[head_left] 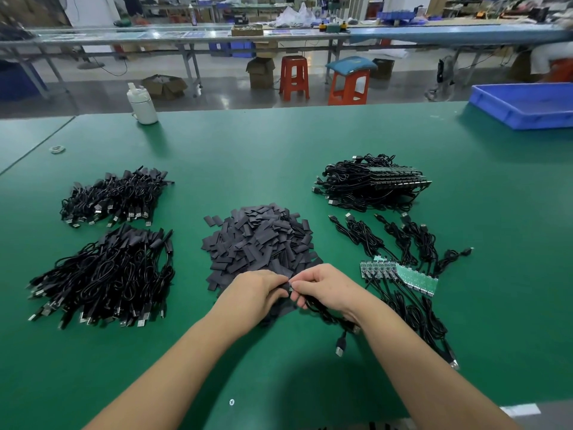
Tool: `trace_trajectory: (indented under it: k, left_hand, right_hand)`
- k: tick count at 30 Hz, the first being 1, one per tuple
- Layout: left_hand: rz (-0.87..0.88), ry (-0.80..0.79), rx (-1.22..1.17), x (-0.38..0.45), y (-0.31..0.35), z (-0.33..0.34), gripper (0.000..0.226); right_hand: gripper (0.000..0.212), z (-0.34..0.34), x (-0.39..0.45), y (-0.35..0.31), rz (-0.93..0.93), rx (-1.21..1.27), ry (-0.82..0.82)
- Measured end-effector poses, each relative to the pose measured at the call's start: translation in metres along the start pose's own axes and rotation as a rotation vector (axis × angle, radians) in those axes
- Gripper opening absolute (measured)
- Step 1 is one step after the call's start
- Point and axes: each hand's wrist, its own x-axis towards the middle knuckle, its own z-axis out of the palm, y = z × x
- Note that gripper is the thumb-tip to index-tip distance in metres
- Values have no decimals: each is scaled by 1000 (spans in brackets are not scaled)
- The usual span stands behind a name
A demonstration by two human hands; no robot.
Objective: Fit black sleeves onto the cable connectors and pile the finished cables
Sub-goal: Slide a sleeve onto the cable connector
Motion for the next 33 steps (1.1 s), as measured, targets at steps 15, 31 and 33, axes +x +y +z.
trace_trajectory:
  k: [15, 31, 33]
  left_hand:
    - [-66, -78, -160, 0, 7, 8, 14]
    - [-57, -215, 353, 6, 2, 13, 25]
    - [-48, -217, 355, 5, 3, 13, 24]
  right_hand:
    - [39, 0, 1, 5, -48, -191, 19]
    - [41, 9, 1, 3, -90, -492, 85]
    - [40, 9, 1, 2, -102, -509, 87]
